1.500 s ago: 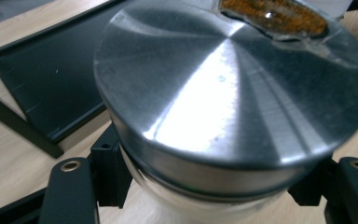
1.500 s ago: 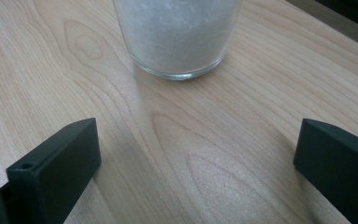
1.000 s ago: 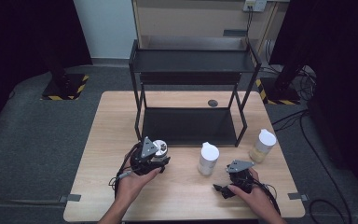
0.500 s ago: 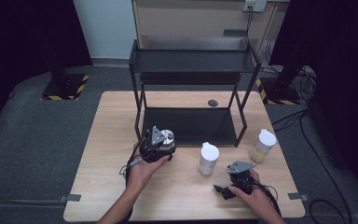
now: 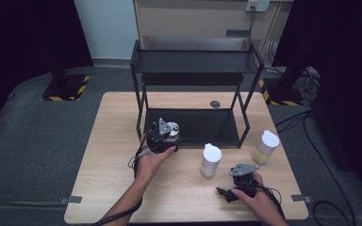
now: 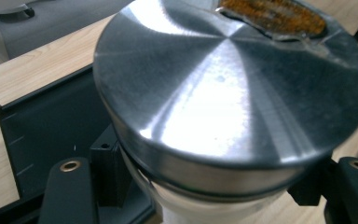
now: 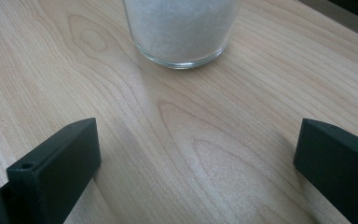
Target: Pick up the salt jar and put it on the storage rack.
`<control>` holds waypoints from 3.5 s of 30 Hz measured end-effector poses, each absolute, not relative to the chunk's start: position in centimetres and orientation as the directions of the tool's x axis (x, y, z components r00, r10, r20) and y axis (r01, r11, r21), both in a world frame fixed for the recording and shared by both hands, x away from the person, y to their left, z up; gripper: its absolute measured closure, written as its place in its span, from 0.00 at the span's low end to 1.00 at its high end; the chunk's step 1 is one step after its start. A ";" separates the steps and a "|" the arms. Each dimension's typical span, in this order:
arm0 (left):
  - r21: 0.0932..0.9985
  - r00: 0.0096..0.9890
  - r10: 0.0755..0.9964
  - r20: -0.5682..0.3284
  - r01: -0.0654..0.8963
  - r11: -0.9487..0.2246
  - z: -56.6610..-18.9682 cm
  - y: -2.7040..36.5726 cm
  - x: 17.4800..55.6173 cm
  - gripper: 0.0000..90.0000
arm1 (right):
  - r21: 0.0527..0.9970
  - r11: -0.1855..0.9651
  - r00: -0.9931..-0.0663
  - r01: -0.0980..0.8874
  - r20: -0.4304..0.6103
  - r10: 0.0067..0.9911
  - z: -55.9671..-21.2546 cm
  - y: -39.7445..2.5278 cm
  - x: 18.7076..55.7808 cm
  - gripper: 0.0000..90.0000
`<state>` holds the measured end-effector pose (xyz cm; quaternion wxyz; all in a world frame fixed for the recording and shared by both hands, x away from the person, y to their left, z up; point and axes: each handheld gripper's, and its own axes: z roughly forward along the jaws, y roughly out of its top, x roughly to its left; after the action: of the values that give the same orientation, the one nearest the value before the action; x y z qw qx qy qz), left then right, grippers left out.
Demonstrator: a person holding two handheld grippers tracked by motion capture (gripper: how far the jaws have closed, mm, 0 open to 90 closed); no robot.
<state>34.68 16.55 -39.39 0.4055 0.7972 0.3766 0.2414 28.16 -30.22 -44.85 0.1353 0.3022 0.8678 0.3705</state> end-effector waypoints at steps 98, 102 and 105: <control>0.838 0.490 0.865 0.107 0.424 -0.343 -42.5 15.0 39.2 0.05 | 0.726 0.538 -0.775 0.429 -0.010 0.632 -44.9 -30.3 27.6 0.01; 0.834 0.482 0.864 0.142 0.412 -0.367 -42.1 14.8 38.6 0.05 | 0.725 0.538 -0.775 0.429 -0.010 0.632 -44.9 -30.3 27.6 0.01; 0.832 0.481 0.863 0.153 0.409 -0.375 -42.1 14.8 38.3 0.05 | 0.725 0.538 -0.775 0.429 -0.010 0.632 -44.9 -30.3 27.6 0.01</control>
<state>38.32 14.77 -42.08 0.3784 0.7730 0.4113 0.3003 27.57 -30.27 -44.87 0.1369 0.3062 0.8662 0.3703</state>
